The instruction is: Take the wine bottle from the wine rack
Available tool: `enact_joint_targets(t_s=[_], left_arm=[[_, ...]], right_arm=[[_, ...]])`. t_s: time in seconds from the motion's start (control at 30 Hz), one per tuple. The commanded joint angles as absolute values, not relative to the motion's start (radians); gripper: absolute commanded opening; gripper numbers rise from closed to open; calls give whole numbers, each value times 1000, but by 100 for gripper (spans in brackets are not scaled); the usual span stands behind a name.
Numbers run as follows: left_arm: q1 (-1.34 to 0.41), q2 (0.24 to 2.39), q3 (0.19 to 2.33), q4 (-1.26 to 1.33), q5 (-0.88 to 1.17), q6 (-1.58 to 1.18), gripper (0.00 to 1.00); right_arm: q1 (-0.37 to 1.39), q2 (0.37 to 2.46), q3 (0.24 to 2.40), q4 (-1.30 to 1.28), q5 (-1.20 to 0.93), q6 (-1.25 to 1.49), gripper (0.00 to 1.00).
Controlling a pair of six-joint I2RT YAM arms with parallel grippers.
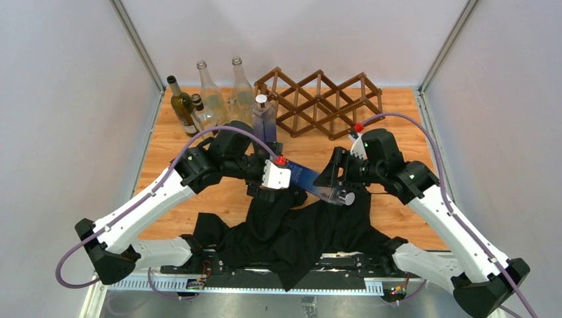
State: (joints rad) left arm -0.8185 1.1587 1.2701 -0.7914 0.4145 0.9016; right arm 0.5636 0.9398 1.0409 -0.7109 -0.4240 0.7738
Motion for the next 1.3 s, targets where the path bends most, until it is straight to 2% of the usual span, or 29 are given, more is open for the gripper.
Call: enact_joint_targets(t_s=[0.0, 0.53, 0.63, 0.67, 0.7, 0.73, 0.77, 0.8, 0.83, 0.87, 0.97, 1.13, 1.27], left_arm=[[-860, 1129, 1219, -743, 413, 954, 100], [-911, 1068, 1096, -656, 324, 894, 100], [-910, 1073, 1100, -648, 310, 875, 87], [-910, 1072, 1098, -641, 308, 870, 80], [-910, 1068, 1095, -635, 307, 869, 68], [-910, 1063, 1090, -624, 304, 864, 53], [-910, 1056, 1082, -604, 296, 851, 34], [-910, 1045, 1074, -574, 281, 832, 11], [-910, 1031, 1061, -542, 261, 805, 0], [-906, 1016, 1054, -517, 252, 786, 0], [-862, 988, 1050, -483, 327, 683, 0], [-777, 983, 1090, -474, 472, 476, 0], [-747, 983, 1124, -445, 566, 333, 0]], right_arm=[[641, 969, 1177, -616, -473, 789, 0], [804, 1166, 1369, -543, -544, 809, 0], [811, 1180, 1397, -570, -546, 794, 0], [811, 1181, 1401, -573, -545, 793, 0], [811, 1181, 1402, -571, -546, 794, 0], [811, 1180, 1402, -565, -550, 793, 6], [811, 1177, 1401, -561, -550, 785, 17], [811, 1170, 1398, -560, -543, 773, 33], [810, 1161, 1390, -560, -528, 759, 50], [809, 1145, 1377, -560, -505, 746, 67], [803, 1071, 1318, -525, -418, 712, 90], [795, 940, 1259, -468, -306, 627, 95], [795, 857, 1174, -357, -298, 572, 96]])
